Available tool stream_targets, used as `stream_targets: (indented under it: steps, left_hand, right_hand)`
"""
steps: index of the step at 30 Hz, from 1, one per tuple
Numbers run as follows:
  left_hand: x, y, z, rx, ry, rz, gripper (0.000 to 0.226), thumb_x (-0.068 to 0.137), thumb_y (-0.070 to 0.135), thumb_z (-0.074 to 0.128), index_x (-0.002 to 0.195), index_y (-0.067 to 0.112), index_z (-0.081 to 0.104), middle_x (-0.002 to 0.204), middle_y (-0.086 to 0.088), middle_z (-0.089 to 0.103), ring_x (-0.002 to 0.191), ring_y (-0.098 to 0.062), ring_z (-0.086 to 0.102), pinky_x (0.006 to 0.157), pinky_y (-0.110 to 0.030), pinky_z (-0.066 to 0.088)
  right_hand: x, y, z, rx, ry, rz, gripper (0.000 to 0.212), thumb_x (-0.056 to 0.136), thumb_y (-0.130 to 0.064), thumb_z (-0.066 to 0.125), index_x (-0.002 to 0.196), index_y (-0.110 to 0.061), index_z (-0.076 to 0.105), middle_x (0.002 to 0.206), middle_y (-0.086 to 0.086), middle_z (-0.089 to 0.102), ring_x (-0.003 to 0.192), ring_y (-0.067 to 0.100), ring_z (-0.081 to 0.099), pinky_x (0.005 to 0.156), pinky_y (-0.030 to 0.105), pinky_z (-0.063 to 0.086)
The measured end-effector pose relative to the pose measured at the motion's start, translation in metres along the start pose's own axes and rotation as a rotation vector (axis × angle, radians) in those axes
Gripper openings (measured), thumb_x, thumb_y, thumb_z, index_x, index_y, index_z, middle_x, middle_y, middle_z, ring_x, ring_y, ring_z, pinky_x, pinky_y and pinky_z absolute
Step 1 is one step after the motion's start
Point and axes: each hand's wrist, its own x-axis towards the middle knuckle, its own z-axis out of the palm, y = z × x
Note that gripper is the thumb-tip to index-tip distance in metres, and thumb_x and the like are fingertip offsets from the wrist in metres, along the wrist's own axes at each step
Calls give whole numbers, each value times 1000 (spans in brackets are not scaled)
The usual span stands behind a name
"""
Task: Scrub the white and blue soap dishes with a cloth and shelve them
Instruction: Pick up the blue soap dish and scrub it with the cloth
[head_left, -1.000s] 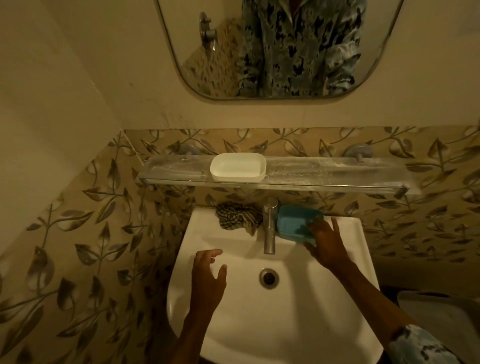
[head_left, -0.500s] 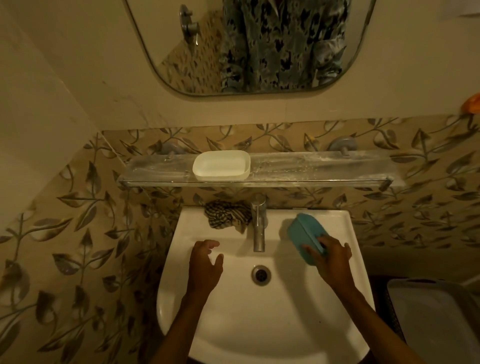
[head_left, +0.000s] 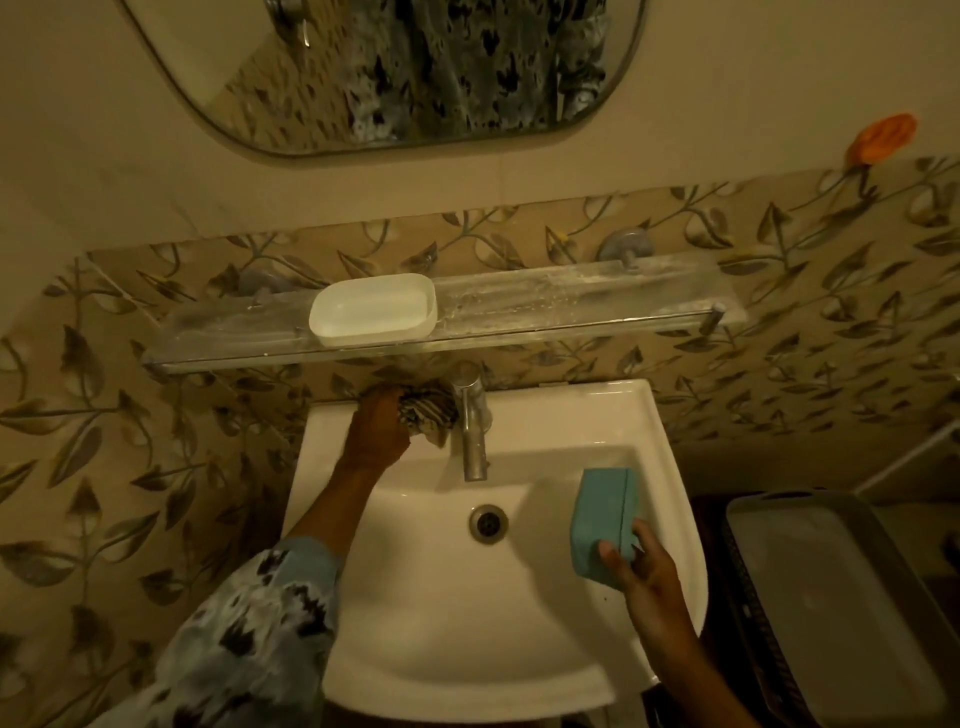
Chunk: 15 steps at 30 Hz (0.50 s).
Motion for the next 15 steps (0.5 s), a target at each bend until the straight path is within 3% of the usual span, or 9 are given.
stream_targets:
  steps: [7,11,15]
  left_hand:
    - [11,-11,18,214,-11,-60,64,80,23,70,136,13,42,140,-14,43,128,-37,39,97,-55,42]
    - [0,-11,31,484,-4,-169,48,86,27,60,128,8,48,130,-19,50,120,-38,44,98,-48,37]
    - [-15,-12,30,368,28,-299,40,88,36,55,112,3,58,115,-18,60,110,-37,52,94,-47,39]
  right_hand:
    - [-15,12,-18,-34,35,-57,27,88,-31,52,105,-18,68,93,0,73,86,11,68,64,25,56]
    - [-17,16,-24,-5,77,-53,24,89,-28,53,98,-14,70,88,2,73,84,16,68,61,24,54]
    - [-15,13,-22,25,97,-34,28,87,-34,53,93,-13,70,88,5,73,85,22,67,69,36,54]
